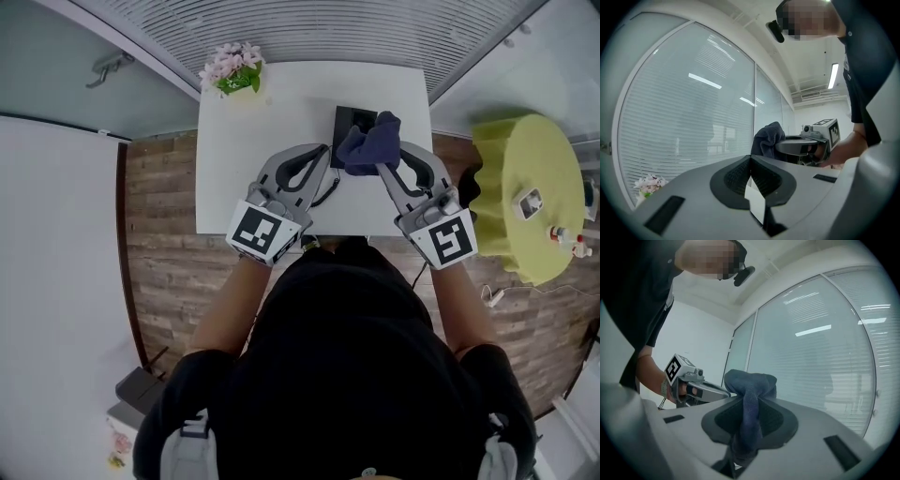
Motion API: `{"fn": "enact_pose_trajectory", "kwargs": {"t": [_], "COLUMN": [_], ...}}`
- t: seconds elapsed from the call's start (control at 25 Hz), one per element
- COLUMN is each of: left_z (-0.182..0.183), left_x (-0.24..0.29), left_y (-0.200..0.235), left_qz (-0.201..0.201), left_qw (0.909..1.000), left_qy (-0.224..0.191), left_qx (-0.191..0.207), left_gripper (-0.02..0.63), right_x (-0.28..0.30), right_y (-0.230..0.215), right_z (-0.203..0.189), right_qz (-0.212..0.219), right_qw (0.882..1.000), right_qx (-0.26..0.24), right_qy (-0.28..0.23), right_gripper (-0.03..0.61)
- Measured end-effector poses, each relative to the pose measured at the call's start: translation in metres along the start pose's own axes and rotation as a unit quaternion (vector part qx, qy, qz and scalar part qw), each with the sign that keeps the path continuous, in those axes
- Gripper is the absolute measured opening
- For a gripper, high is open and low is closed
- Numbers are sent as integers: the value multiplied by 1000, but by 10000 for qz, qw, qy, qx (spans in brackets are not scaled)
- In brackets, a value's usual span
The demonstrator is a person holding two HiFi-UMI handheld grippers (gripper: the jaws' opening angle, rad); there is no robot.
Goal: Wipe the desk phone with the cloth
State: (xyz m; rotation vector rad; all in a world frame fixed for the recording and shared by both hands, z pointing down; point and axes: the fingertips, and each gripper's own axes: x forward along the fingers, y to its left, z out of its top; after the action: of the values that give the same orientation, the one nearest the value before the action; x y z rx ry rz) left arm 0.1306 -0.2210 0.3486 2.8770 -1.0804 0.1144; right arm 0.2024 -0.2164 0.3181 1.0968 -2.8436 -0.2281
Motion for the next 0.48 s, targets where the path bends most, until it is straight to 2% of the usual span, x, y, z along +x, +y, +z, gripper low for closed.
{"fn": "enact_pose_trajectory", "kwargs": {"t": [0.28, 0.48], "left_z": [19, 15], "left_x": [5, 9], "left_y": [-10, -15], "left_qz": [-27, -142], "left_qw": [9998, 9997], "left_qy": [-198, -105], "left_qx": [91, 147], "left_gripper": [10, 9], "right_x": [-4, -8], "right_y": [-8, -11], "right_z": [9, 5], "right_qz": [-175, -244], "right_qw": [9990, 9985], "right_qx": [332, 425], "right_qy": [-231, -247], "right_gripper": [87, 87]}}
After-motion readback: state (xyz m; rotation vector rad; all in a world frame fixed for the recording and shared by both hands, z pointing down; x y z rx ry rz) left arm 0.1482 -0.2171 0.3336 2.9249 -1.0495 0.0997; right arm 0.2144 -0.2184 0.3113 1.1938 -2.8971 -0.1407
